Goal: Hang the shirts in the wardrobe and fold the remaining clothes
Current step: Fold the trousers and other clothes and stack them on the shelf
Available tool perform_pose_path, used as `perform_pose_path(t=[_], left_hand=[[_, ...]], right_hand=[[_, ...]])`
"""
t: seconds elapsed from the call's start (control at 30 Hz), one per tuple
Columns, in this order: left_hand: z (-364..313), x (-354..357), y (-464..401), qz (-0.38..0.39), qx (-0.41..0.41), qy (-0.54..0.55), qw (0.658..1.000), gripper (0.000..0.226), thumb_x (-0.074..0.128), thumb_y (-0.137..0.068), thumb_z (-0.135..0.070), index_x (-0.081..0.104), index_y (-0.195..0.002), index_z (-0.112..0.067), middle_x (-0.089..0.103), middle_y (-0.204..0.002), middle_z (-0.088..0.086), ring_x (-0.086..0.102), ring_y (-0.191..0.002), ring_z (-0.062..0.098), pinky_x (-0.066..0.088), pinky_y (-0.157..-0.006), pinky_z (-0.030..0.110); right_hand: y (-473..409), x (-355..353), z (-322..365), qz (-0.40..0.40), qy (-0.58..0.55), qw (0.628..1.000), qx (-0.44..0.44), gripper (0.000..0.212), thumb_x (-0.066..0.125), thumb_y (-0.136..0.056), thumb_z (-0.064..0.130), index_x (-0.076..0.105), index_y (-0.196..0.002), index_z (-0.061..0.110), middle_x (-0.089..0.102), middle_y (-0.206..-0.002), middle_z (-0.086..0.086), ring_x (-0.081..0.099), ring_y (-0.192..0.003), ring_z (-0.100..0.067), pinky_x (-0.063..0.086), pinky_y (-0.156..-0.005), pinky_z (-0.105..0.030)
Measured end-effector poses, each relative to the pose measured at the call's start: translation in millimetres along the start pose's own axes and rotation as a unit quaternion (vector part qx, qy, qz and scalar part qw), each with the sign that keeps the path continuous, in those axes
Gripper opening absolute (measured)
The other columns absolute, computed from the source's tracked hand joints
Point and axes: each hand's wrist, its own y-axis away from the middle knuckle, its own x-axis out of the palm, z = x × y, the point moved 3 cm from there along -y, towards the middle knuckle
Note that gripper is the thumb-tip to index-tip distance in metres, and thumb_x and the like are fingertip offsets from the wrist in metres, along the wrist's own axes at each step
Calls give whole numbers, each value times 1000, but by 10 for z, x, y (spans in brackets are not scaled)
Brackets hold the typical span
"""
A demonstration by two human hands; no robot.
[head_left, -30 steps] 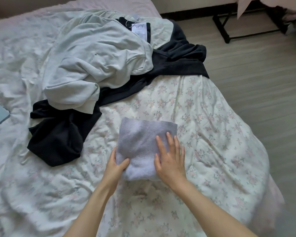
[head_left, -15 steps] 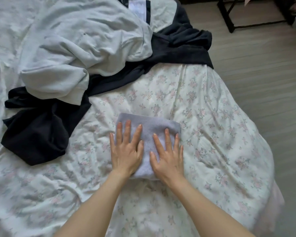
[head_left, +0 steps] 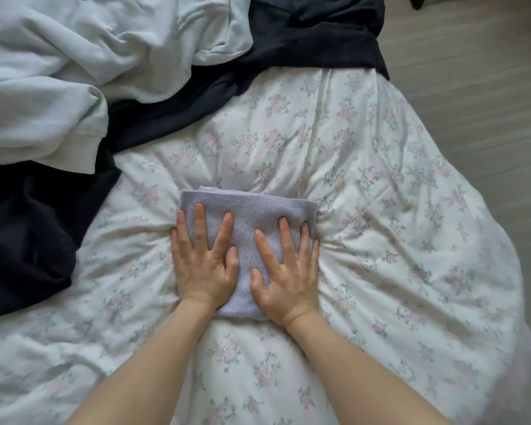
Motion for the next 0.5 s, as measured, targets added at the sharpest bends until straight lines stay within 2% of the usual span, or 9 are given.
perform_pose_path(t=[0.1,0.17,0.2,0.27,0.33,0.4,0.43,0.47,0.5], left_hand=[[-49,-76,-41,46,-18,17,999,63,24,-87,-45,10,-147,-34,-3,-155,6,-3,-142,34,9,-114,57],[-90,-198,-35,55,-27,36,997,64,18,-86,-49,1,-146,-33,-13,-153,1,-13,-143,28,0,-116,51],[-110,-262,-18,47,-33,66,996,64,20,-87,-50,-1,-145,-31,-14,-153,0,-15,-142,25,-3,-116,47],[-149,-461,44,3,-62,171,983,66,37,-92,-43,2,-147,-30,-8,-156,3,-9,-144,22,0,-116,40],[-77,-603,56,-39,-175,305,935,68,50,-93,-35,10,-149,-30,9,-156,4,9,-143,20,13,-111,34],[22,-640,58,1,-297,435,850,72,54,-91,-39,13,-149,-24,23,-153,4,26,-138,20,22,-107,29],[69,-633,36,34,-332,491,805,73,56,-90,-42,18,-147,-18,30,-150,6,34,-134,22,27,-108,32],[100,-646,10,63,-335,529,777,71,58,-88,-43,26,-145,-14,40,-144,7,42,-129,23,34,-107,36],[116,-675,-22,90,-314,542,774,66,59,-87,-43,35,-140,-14,49,-136,5,50,-123,23,41,-103,39]], right_hand=[[-13,-78,7,23,-21,999,22,61,37,-80,47,37,-140,34,24,-153,-4,22,-139,-40,15,-109,-61],[-3,-152,26,37,-58,997,39,59,31,-85,47,27,-143,38,5,-154,7,5,-144,-33,3,-115,-55],[10,-182,23,44,-84,995,43,58,31,-87,46,22,-144,38,-4,-152,12,-2,-145,-28,-1,-116,-51],[109,-339,9,14,-142,988,50,61,37,-90,44,16,-146,34,-9,-151,12,-5,-144,-21,0,-118,-44],[199,-463,-40,-12,-219,967,128,71,47,-91,46,8,-148,32,-3,-157,7,1,-144,-17,10,-115,-41],[337,-512,-86,8,-290,924,248,82,52,-84,56,6,-148,32,15,-155,3,16,-141,-20,22,-113,-45],[378,-506,-81,35,-333,898,287,87,55,-80,60,7,-148,32,22,-153,2,24,-139,-21,28,-111,-47],[400,-502,-60,60,-382,870,306,92,58,-77,62,8,-147,29,27,-151,1,29,-137,-22,31,-110,-48],[398,-512,-36,77,-424,847,310,97,62,-74,61,9,-147,26,29,-150,-1,33,-136,-23,33,-109,-48]])
